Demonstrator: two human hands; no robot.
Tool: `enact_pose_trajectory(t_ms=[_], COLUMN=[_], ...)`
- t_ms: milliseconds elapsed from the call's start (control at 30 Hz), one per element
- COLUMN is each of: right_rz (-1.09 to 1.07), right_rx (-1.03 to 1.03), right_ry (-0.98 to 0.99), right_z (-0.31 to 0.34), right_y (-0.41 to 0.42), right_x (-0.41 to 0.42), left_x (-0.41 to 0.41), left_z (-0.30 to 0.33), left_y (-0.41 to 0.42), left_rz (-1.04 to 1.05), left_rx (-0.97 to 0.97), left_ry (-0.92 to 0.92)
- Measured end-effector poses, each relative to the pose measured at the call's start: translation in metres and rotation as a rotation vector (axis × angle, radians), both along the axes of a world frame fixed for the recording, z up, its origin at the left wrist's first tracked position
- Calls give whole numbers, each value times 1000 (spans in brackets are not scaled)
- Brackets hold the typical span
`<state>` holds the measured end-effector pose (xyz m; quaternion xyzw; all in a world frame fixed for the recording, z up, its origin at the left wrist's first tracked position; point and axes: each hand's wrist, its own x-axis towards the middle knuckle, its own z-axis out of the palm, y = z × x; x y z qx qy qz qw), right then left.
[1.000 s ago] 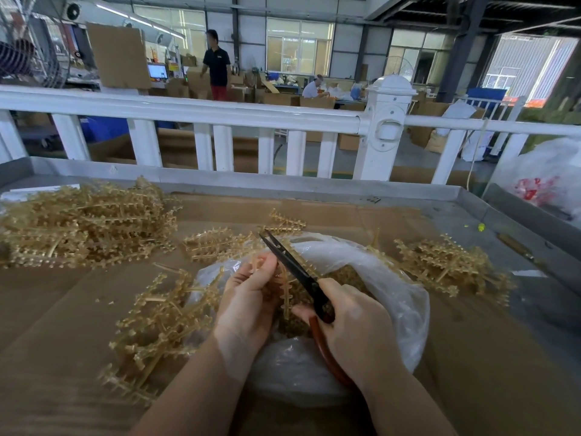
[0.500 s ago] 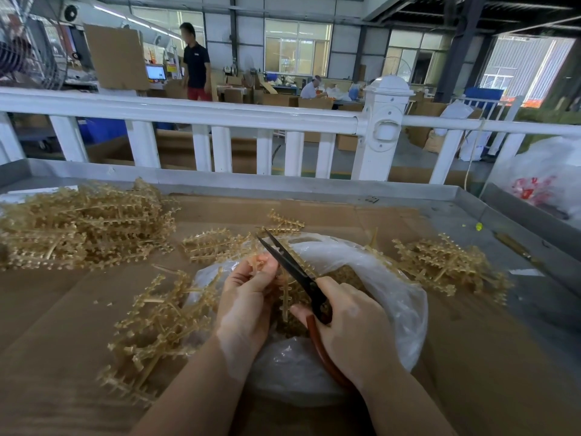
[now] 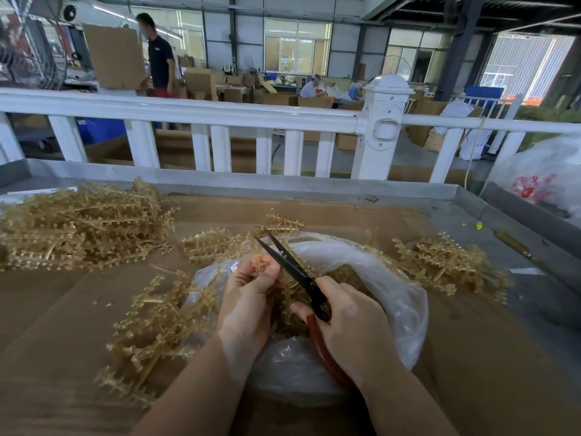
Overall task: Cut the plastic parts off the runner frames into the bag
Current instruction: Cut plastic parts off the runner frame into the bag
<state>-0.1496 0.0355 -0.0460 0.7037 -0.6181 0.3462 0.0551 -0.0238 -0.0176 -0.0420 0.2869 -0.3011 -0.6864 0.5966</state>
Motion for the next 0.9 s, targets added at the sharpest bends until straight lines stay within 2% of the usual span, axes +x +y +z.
enact_pose_trajectory(t_ms=[900], right_rz=[39], right_rx=[-2], right_ry=[-30], right_z=[0], right_y=[-2], right_x=[-2], left_x=[1], left_z=[2], left_y=[0], left_rz=[-55], left_rx=[47], left_ry=[-23])
